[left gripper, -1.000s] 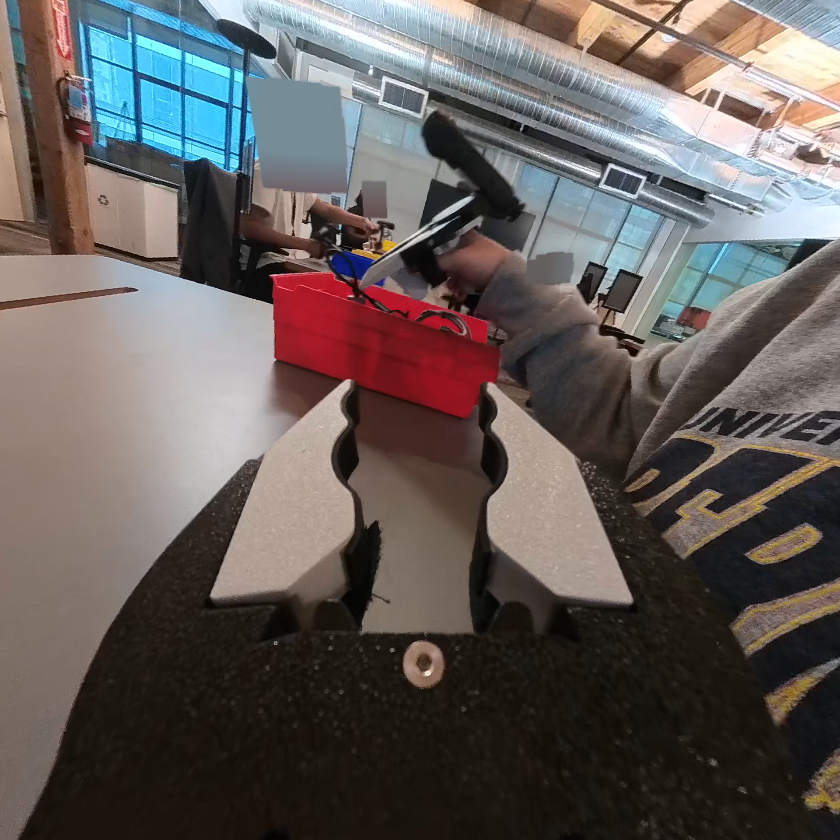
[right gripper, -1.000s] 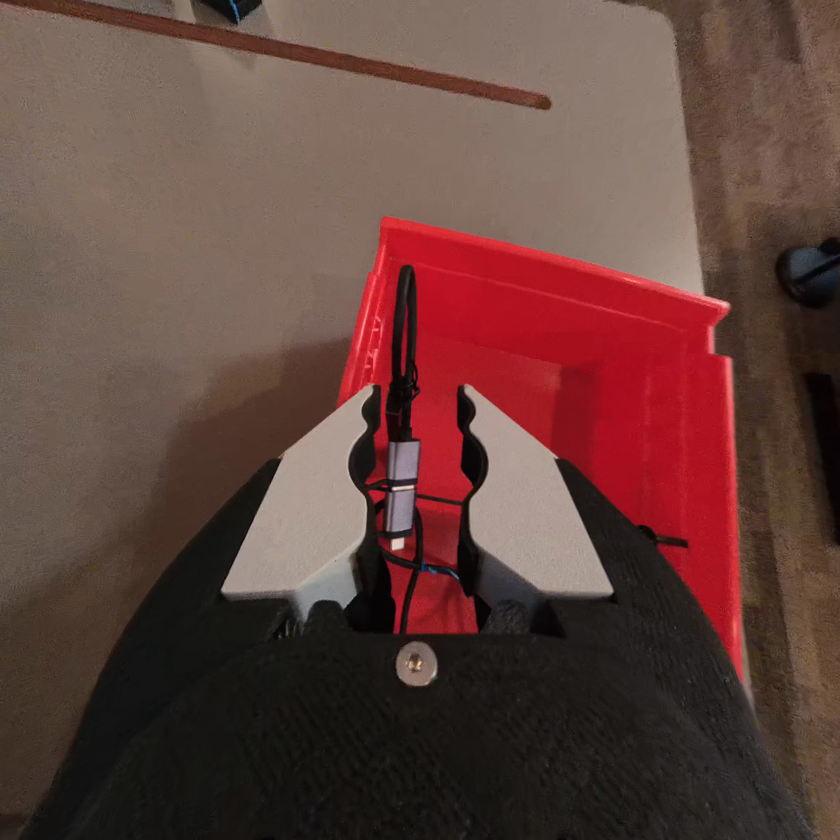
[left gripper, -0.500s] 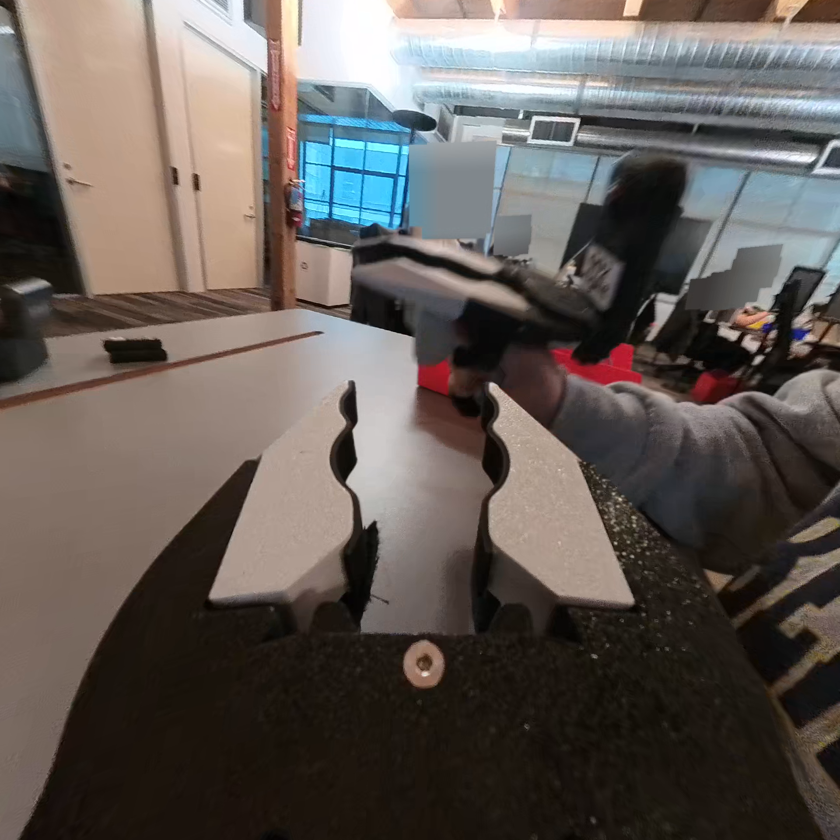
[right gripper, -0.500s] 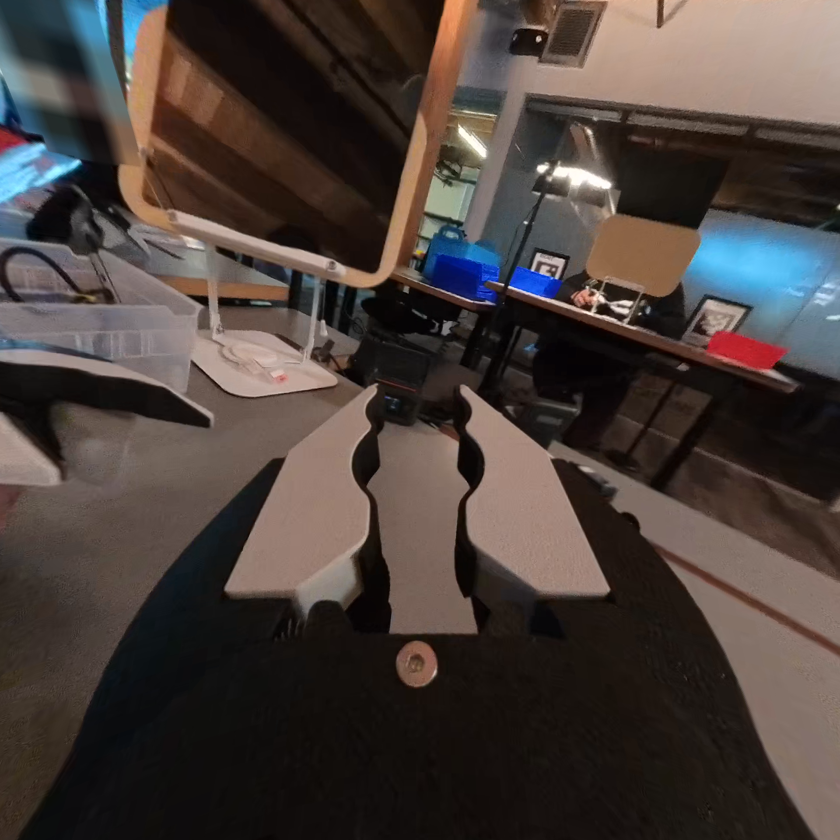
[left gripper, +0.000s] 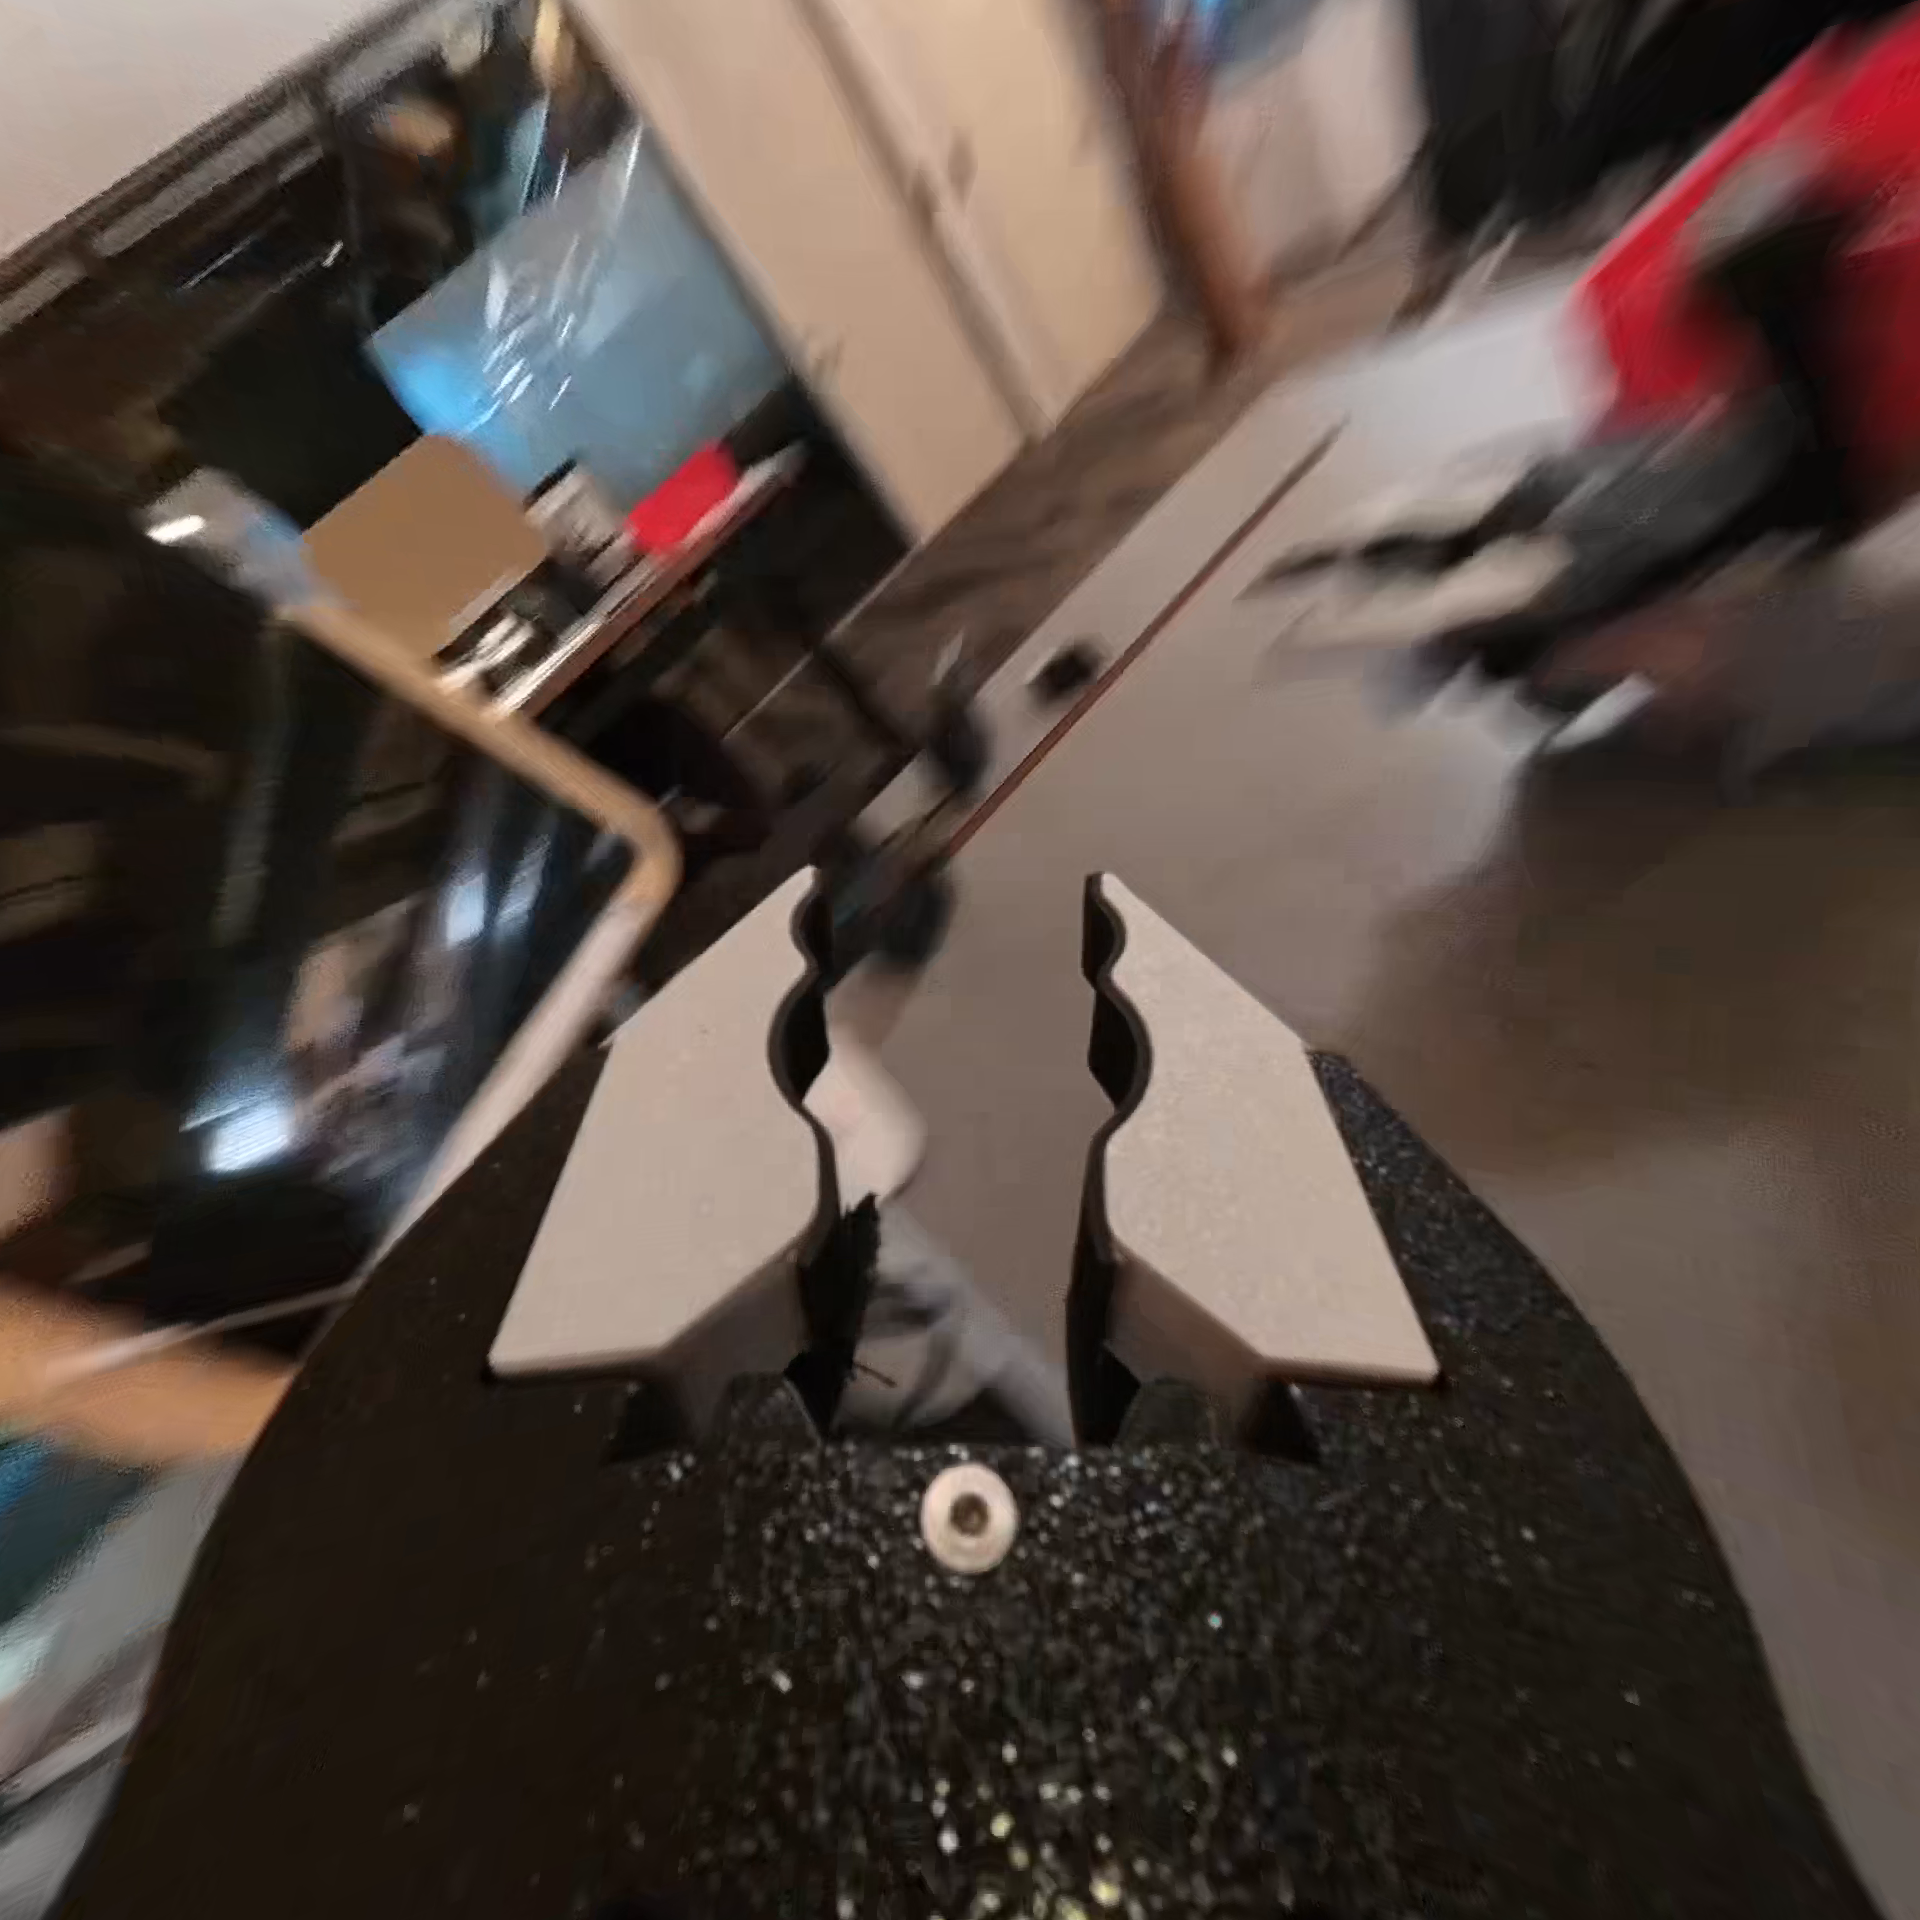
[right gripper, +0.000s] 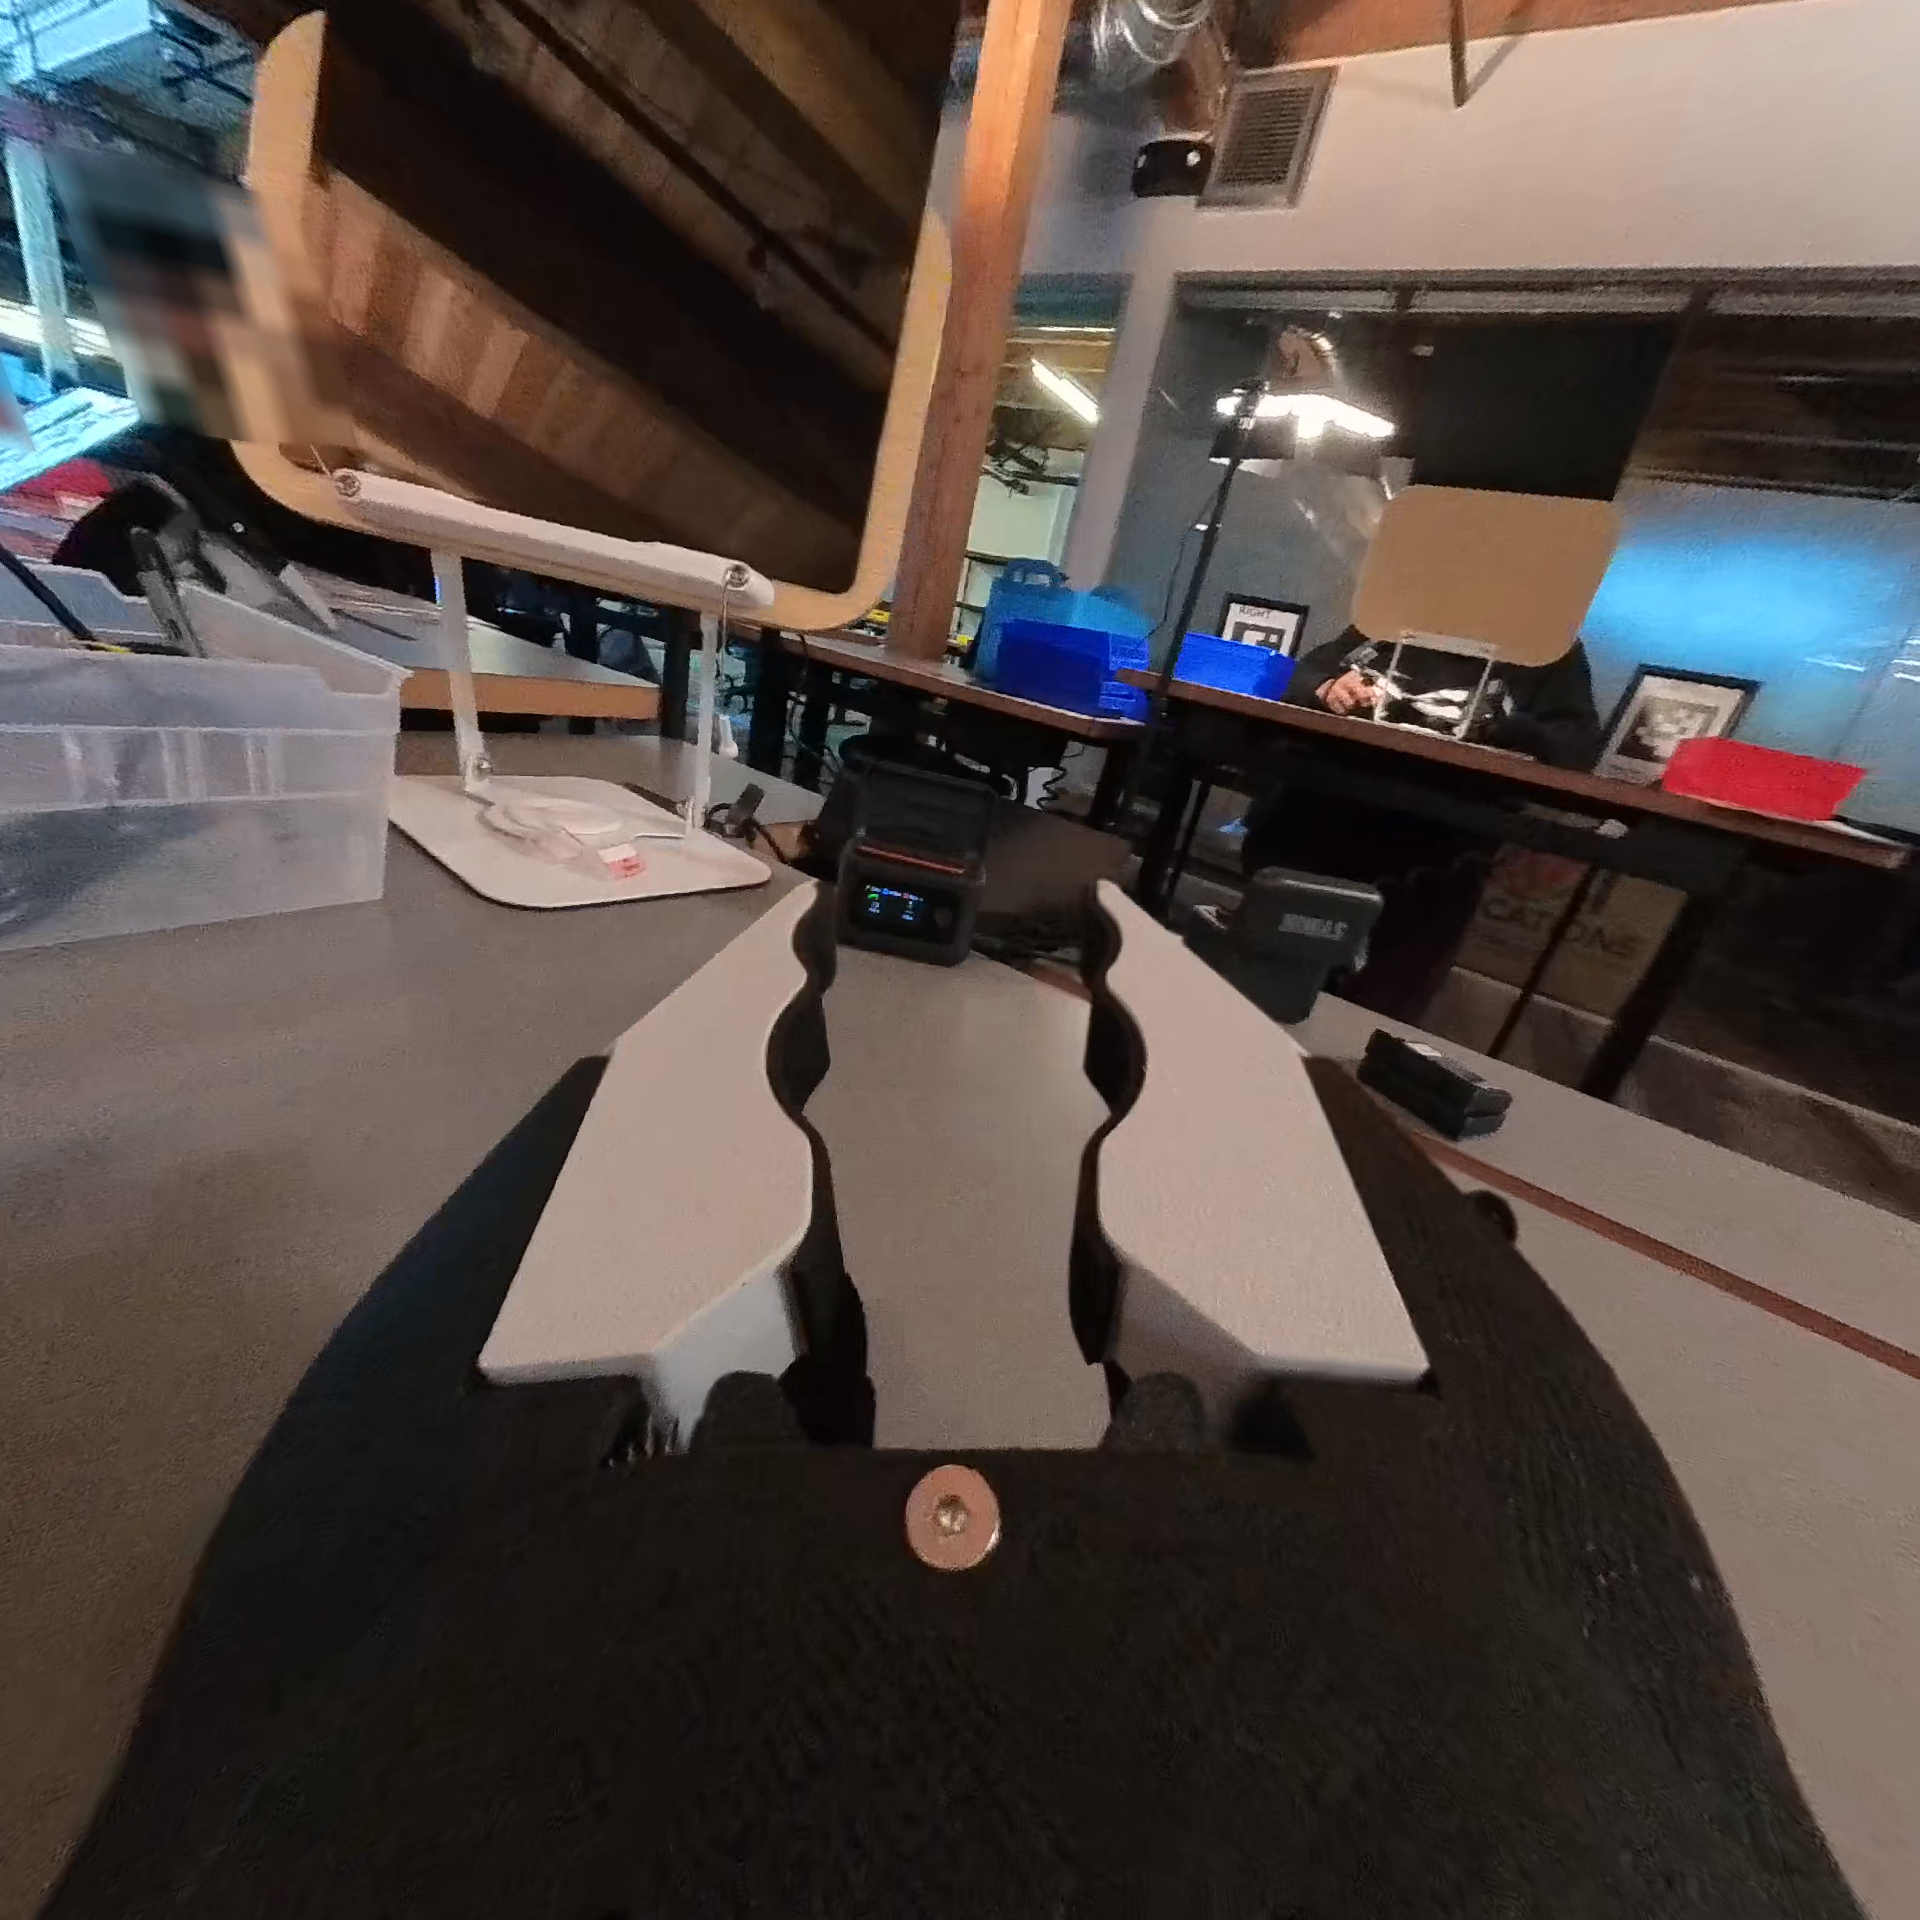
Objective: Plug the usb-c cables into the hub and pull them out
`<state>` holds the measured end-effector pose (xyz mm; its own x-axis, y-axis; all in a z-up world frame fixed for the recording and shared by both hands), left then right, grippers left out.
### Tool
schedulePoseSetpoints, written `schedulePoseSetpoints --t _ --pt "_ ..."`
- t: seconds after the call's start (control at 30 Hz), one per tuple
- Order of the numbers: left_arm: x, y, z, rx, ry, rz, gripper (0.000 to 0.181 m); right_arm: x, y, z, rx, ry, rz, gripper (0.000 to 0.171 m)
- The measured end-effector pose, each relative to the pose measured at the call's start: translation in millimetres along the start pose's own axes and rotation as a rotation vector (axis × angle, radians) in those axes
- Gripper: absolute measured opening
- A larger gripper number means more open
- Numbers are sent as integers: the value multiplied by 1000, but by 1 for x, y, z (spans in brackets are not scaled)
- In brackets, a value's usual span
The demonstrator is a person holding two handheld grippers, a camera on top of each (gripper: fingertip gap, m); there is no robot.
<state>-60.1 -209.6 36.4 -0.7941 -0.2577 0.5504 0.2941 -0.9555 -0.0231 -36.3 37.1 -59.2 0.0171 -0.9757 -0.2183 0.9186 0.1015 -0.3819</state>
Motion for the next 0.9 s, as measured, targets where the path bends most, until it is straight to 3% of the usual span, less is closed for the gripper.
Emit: schedulePoseSetpoints --t 0.07,0.17,0.23,0.4,0.5,0.57,0.67,0.8,0.9 --pt "54 14 -49 250 -240 47 51 6 -4 -2 7 -23 44 44" --pt "104 30 -131 570 -496 -53 54 7 -8 -4 16 -54 70 43" --pt "111 36 -171 660 -542 -191 42 7 -9 -7 19 -60 76 42" --pt "130 34 -223 819 -601 -309 47 6 -11 -12 43 -69 87 40" --pt "137 36 -241 899 -652 -370 40 6 -12 -12 42 -69 92 39" --pt "141 38 -251 937 -641 -381 18 6 -12 -13 45 -68 96 39" --pt "142 44 -252 988 -585 -391 14 6 -13 -13 43 -65 99 38" --pt "153 54 -221 978 -703 -292 11 4 -14 -13 43 -72 98 37" --pt "171 65 -171 911 -807 -98 10 2 -14 -12 46 -72 86 37"
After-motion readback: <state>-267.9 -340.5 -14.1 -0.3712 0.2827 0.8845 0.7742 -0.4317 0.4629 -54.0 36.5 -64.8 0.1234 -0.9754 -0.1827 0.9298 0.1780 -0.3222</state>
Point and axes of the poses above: each gripper's, where its closed fingertips meet, y back along the fingers, z out of its top, x = y × z across the jaws, the point moved 1 cm from there along y, back along the fingers, and after that the axes turned 12 degrees about -x, right-handed, at the moved point
